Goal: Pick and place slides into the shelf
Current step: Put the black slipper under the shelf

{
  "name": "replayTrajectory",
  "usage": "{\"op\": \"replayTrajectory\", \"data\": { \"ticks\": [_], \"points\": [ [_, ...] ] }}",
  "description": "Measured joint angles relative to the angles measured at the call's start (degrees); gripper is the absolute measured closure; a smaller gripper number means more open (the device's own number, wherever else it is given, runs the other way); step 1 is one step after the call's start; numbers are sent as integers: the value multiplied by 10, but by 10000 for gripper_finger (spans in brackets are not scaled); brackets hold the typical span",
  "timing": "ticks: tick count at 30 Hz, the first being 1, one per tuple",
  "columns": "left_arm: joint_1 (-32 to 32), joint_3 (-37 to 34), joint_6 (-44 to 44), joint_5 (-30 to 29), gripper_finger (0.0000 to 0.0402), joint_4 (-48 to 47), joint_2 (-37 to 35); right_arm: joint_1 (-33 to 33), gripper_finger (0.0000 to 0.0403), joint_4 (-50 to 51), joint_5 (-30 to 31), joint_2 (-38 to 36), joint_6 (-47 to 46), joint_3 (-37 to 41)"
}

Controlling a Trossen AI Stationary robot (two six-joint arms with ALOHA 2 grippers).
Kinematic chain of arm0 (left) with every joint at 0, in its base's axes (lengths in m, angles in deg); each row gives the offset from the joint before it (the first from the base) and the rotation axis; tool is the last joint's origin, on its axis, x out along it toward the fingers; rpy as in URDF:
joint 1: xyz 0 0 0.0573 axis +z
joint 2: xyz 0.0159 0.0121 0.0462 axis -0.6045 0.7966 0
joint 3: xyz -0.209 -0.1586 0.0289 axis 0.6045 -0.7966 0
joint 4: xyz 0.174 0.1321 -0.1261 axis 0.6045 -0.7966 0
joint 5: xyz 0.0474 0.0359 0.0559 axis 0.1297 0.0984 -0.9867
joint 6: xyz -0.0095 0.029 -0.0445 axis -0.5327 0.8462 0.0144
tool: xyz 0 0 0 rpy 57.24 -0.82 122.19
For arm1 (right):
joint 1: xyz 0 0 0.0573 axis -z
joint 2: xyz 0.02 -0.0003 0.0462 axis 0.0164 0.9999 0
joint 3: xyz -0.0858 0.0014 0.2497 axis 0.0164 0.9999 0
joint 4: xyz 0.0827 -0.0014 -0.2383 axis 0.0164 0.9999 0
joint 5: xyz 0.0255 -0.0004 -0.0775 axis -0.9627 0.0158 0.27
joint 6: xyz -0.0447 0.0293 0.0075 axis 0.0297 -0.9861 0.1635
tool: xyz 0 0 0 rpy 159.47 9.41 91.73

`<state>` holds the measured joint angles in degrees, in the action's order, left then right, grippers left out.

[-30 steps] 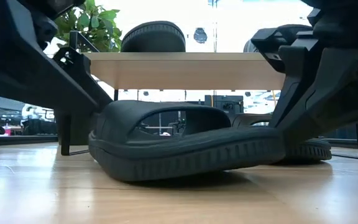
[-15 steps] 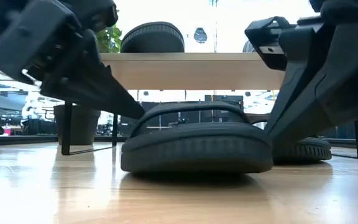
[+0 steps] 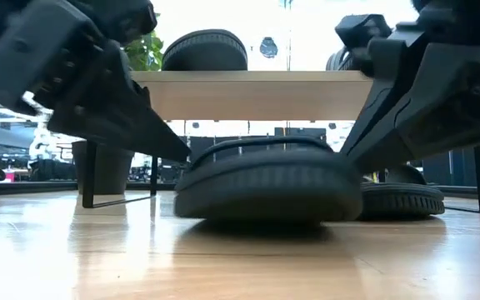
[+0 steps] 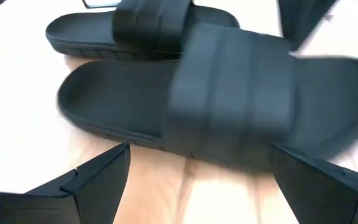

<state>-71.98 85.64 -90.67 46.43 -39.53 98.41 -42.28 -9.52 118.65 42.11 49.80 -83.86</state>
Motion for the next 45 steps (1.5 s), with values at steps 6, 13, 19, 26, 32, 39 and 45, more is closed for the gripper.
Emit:
{"op": "replayTrajectory", "data": {
  "ticks": [6,13,19,26,32,39,45],
  "points": [
    [-24,0,10,-2,25,0,0,-16,403,6,55,-27,-2,0],
    [-28,0,-16,33,25,0,0,-14,403,49,52,-32,-48,-1],
    [-32,0,-35,63,25,4,0,9,403,110,51,-32,-122,-1],
    [-28,0,-29,65,25,17,0,45,403,87,21,-33,-111,11],
    [-24,0,-20,66,25,16,0,78,403,-1,-30,-32,-76,52],
    [-24,0,-15,59,25,16,0,85,403,-49,-30,-32,-54,68],
    [-18,0,-15,54,25,15,0,98,403,-52,-27,-32,-46,68]
  ]
}}
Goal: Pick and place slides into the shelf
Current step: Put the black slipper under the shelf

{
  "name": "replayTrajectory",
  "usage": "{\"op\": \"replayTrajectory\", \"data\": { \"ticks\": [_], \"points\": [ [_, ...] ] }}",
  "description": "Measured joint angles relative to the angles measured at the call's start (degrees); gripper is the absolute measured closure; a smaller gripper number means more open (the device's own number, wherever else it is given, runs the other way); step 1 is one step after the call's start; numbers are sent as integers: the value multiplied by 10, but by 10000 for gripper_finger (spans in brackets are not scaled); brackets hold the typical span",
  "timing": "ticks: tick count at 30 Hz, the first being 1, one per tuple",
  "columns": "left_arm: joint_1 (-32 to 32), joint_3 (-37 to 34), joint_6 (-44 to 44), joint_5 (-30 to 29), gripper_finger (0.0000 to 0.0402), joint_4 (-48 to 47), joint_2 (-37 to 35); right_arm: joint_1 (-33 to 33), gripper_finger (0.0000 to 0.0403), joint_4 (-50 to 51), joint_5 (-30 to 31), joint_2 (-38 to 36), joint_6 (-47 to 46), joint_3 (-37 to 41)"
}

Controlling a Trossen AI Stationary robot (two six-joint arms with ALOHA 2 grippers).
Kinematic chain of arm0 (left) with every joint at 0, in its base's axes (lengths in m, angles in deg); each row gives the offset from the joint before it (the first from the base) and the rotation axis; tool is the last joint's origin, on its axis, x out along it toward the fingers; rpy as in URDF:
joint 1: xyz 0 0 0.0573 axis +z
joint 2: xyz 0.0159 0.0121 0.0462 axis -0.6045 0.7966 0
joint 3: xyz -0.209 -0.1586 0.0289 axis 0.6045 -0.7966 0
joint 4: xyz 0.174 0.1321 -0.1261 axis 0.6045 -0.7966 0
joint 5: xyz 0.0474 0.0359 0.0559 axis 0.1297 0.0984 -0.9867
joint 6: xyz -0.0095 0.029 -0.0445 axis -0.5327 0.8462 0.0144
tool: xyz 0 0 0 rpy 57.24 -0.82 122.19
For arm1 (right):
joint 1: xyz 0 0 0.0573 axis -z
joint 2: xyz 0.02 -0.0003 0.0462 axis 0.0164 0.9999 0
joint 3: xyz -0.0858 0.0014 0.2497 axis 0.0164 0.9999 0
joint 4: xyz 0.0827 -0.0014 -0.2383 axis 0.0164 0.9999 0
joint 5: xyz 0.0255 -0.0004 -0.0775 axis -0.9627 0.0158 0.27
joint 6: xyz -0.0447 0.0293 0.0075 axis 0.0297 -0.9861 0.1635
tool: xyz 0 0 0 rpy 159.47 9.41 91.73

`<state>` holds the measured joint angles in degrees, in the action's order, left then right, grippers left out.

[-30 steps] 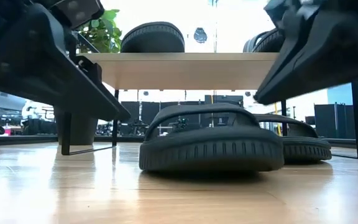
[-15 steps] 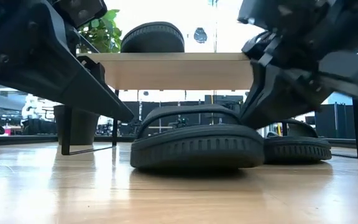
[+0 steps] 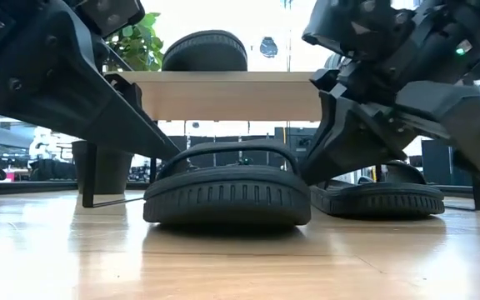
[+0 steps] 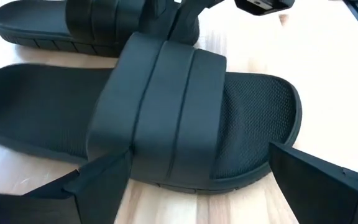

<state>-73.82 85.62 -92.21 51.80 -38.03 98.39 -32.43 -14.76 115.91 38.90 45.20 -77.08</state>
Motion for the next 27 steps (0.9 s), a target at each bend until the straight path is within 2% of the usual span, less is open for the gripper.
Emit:
{"op": "replayTrajectory", "data": {
  "ticks": [13,21,25,27],
  "points": [
    [0,0,25,-1,25,-4,0,6,403,-16,7,0,16,1],
    [-28,0,66,-6,25,28,0,-48,403,-24,81,-29,18,-1],
    [-32,0,65,-25,25,32,0,-60,403,-21,75,-41,13,-1],
    [-32,0,64,-25,25,32,0,-61,403,-21,52,-41,8,-1]
  ]
}}
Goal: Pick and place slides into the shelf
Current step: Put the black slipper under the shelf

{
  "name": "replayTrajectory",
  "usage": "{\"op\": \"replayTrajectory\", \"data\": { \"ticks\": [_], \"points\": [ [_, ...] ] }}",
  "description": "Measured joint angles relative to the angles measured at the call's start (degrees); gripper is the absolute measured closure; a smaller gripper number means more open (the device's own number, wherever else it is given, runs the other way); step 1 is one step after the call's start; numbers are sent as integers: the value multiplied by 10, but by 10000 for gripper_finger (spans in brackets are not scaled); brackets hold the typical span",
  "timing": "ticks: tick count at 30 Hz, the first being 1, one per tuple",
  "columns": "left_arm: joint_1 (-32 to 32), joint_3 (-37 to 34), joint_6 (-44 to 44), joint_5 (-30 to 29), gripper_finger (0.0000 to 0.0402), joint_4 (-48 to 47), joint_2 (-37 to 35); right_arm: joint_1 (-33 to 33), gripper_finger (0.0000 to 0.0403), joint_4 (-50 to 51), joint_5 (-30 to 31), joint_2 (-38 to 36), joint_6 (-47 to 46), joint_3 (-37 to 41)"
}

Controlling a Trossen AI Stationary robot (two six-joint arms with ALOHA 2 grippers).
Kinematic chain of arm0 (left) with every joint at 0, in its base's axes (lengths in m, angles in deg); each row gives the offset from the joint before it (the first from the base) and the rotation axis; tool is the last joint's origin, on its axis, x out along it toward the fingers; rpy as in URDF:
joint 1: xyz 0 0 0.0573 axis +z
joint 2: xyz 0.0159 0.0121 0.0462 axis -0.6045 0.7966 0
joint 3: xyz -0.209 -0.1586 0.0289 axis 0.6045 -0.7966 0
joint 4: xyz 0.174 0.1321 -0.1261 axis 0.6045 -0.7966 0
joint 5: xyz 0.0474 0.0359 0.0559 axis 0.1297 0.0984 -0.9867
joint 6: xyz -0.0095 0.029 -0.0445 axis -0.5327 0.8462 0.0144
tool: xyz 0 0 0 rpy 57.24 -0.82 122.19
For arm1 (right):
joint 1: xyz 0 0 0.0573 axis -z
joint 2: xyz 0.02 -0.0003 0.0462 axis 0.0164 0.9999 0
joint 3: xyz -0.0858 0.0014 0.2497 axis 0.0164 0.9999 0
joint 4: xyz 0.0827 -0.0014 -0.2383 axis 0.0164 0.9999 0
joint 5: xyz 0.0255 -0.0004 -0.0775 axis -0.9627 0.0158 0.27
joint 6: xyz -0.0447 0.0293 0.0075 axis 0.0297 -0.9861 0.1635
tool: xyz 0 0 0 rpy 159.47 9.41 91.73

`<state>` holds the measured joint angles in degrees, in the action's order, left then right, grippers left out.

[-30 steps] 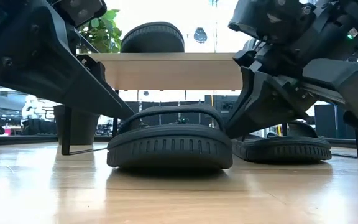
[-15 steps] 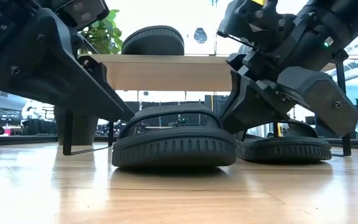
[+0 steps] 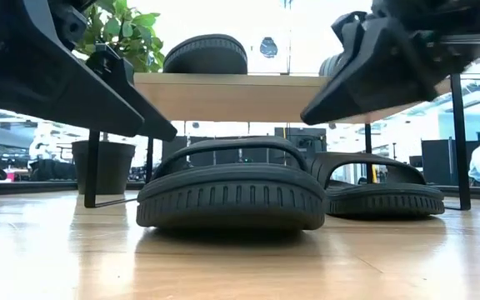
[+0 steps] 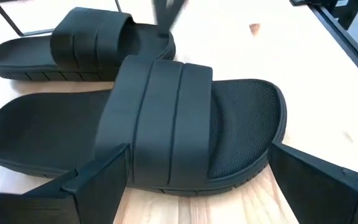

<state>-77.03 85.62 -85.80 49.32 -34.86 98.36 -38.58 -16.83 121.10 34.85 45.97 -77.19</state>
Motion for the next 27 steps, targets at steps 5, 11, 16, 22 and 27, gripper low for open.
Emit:
{"op": "replayTrajectory", "data": {
  "ticks": [5,11,16,22,27],
  "points": [
    [0,0,-25,15,25,-2,0,-4,403,-16,-103,0,-19,0],
    [-8,0,-21,15,25,-4,0,-20,403,-66,-186,0,9,0],
    [-7,0,-20,11,25,-4,0,-22,403,-108,-231,14,17,0],
    [-7,0,-23,39,25,-3,0,-22,403,-124,-187,36,30,0],
    [-12,0,-54,84,25,0,0,-16,403,-143,-171,35,44,0]
  ]
}}
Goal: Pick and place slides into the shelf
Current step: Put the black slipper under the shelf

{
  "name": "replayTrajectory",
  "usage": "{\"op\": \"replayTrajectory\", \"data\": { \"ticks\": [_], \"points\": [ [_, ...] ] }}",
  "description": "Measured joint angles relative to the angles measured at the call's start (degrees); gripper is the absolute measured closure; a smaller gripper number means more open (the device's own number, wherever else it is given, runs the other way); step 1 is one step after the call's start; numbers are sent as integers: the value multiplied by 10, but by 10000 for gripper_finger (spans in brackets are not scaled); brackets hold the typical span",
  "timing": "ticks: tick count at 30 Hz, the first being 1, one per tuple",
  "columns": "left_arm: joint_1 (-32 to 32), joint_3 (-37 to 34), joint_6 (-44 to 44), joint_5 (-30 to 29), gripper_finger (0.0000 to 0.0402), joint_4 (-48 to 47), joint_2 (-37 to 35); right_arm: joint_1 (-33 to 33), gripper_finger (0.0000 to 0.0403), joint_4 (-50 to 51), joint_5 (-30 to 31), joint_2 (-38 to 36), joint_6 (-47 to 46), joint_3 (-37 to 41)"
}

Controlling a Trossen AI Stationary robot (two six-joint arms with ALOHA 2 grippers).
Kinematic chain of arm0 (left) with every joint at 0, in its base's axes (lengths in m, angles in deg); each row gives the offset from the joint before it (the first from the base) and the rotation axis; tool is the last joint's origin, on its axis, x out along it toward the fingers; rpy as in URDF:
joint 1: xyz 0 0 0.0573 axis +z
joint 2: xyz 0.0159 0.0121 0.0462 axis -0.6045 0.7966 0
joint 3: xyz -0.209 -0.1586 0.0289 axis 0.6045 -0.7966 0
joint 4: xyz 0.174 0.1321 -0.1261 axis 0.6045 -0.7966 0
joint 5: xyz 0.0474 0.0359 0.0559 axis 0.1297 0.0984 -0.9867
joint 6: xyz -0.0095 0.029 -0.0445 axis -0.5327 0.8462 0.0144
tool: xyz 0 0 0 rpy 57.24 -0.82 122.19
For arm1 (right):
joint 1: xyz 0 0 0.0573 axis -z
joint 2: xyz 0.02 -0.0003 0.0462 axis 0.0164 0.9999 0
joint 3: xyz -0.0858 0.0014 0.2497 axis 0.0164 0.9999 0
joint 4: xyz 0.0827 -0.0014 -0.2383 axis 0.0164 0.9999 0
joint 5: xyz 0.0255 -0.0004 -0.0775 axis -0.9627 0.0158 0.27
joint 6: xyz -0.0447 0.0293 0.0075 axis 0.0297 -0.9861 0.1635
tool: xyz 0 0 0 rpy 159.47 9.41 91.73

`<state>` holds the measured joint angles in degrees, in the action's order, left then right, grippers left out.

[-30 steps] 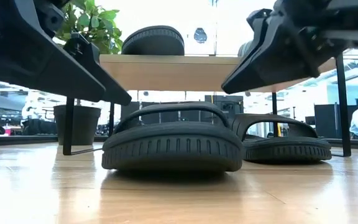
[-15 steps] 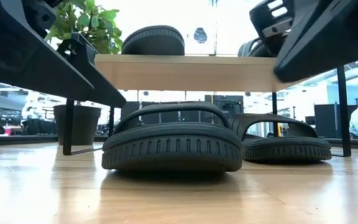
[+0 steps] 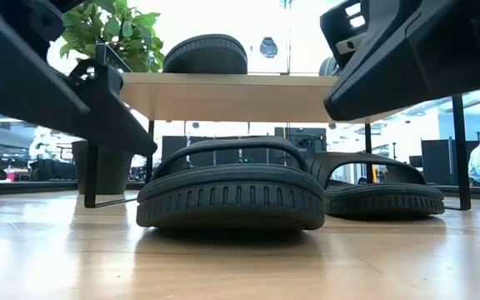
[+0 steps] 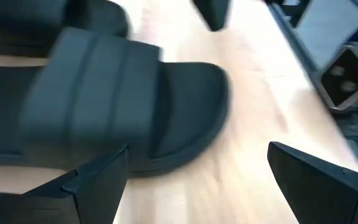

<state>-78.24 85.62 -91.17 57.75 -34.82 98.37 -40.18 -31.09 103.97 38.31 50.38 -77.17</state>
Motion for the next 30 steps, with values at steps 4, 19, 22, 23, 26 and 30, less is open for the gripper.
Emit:
{"op": "replayTrajectory", "data": {
  "ticks": [4,19,22,23,26,30],
  "points": [
    [-7,0,2,40,25,27,0,12,403,1,-4,0,1,0],
    [-7,0,62,37,25,94,0,28,403,0,-26,0,16,3],
    [-8,0,85,41,25,104,0,25,403,0,-27,0,16,3],
    [-7,0,86,41,25,103,0,24,403,0,-26,0,16,3],
    [-5,0,72,36,25,109,0,23,403,0,-26,0,15,3],
    [6,0,48,61,25,115,0,20,403,0,-26,0,15,3]
  ]
}}
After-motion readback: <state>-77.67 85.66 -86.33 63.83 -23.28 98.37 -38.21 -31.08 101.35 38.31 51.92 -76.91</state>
